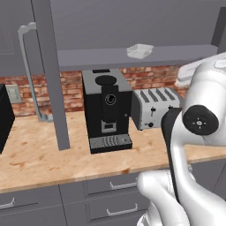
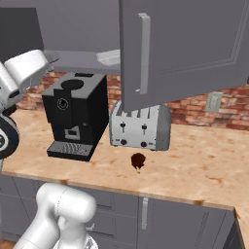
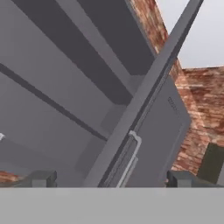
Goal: Retrieve the tupperware from the cabinet, then place the raw meat into the tupperware to avoid contamination.
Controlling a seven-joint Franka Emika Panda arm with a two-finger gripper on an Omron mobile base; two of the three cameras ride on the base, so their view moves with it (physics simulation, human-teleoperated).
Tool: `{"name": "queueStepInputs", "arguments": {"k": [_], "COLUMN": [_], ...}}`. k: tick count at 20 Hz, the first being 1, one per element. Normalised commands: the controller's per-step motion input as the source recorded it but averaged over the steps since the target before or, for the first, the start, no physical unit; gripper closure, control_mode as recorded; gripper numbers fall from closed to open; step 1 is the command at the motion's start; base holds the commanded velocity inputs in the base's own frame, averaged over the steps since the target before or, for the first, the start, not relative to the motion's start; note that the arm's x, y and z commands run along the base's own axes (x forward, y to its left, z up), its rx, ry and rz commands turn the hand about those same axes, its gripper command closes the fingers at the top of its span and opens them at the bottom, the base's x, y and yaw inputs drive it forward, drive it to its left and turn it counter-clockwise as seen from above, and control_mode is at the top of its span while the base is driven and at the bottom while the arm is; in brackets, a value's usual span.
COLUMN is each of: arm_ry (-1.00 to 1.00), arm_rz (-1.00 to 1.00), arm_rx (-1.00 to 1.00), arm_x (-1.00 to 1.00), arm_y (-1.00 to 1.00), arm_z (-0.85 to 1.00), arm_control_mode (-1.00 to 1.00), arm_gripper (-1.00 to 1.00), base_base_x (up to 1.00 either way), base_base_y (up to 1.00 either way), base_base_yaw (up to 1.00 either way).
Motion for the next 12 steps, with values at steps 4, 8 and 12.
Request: {"name": "queueStepInputs", "arguments": {"k": [4, 8, 12], "arm_ry": [0.33, 0.31, 0.26], "arm_rz": [-0.09, -0.12, -0.14], "arm_rx": [-0.20, -0.19, -0.19], "arm_x": [-0.07, 0.00, 0.00], "arm_y": [0.01, 0.00, 0.02], "arm_z": [-0.04, -0.05, -0.08], "arm_control_mode": [-1.00, -1.00, -1.00], "arm_gripper": [-1.00, -1.00, -1.00], "base_base_x": [0.00, 0.00, 0.00], "base_base_y": [0.00, 0.00, 0.00], "base_base_yaw": [0.00, 0.00, 0.00]}}
